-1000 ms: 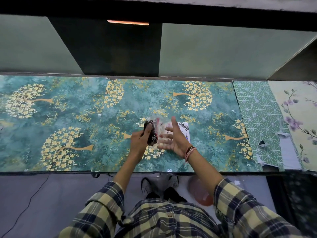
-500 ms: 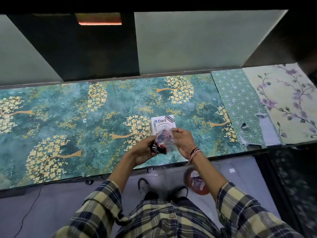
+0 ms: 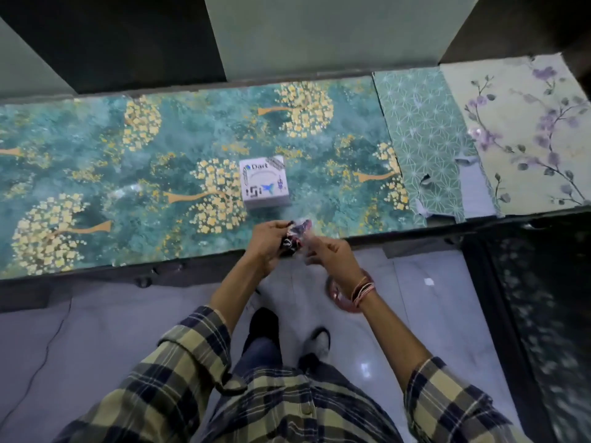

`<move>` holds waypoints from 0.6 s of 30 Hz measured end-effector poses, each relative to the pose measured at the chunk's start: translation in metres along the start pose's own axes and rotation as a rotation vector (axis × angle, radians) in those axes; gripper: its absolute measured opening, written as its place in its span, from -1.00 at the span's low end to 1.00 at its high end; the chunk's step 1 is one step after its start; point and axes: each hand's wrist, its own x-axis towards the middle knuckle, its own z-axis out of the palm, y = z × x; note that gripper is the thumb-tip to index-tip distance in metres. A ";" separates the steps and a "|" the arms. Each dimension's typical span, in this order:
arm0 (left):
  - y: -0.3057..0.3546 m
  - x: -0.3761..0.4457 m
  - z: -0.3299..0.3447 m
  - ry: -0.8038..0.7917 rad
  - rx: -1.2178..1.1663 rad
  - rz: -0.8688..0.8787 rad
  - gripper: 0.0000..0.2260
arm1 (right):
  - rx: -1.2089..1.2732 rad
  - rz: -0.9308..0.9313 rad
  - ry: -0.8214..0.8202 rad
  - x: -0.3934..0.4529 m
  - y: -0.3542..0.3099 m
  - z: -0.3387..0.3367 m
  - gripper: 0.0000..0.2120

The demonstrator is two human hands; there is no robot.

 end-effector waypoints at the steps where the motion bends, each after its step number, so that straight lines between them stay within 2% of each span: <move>1: -0.014 -0.002 0.009 -0.018 -0.006 -0.013 -0.82 | -0.048 -0.025 0.016 -0.008 0.007 -0.010 -0.55; 5: -0.066 -0.014 0.040 -0.049 0.086 -0.063 -0.87 | -0.211 -0.043 0.106 -0.037 0.037 -0.051 -0.67; 8: -0.093 -0.016 0.059 -0.060 0.152 -0.103 -0.93 | -0.257 -0.014 0.173 -0.049 0.063 -0.076 -0.49; 9: -0.102 -0.015 0.063 -0.073 0.180 -0.120 -0.89 | -0.280 -0.022 0.183 -0.050 0.074 -0.083 -0.52; 11: -0.118 -0.006 0.070 -0.128 0.211 -0.177 -0.90 | -0.305 -0.027 0.211 -0.051 0.094 -0.093 -0.69; 13: -0.132 0.003 0.075 -0.173 0.233 -0.247 -0.89 | -0.259 -0.012 0.268 -0.049 0.117 -0.102 -0.79; 18: -0.171 0.039 0.073 -0.112 0.149 -0.334 -0.88 | -0.086 0.213 0.514 -0.027 0.190 -0.126 -0.73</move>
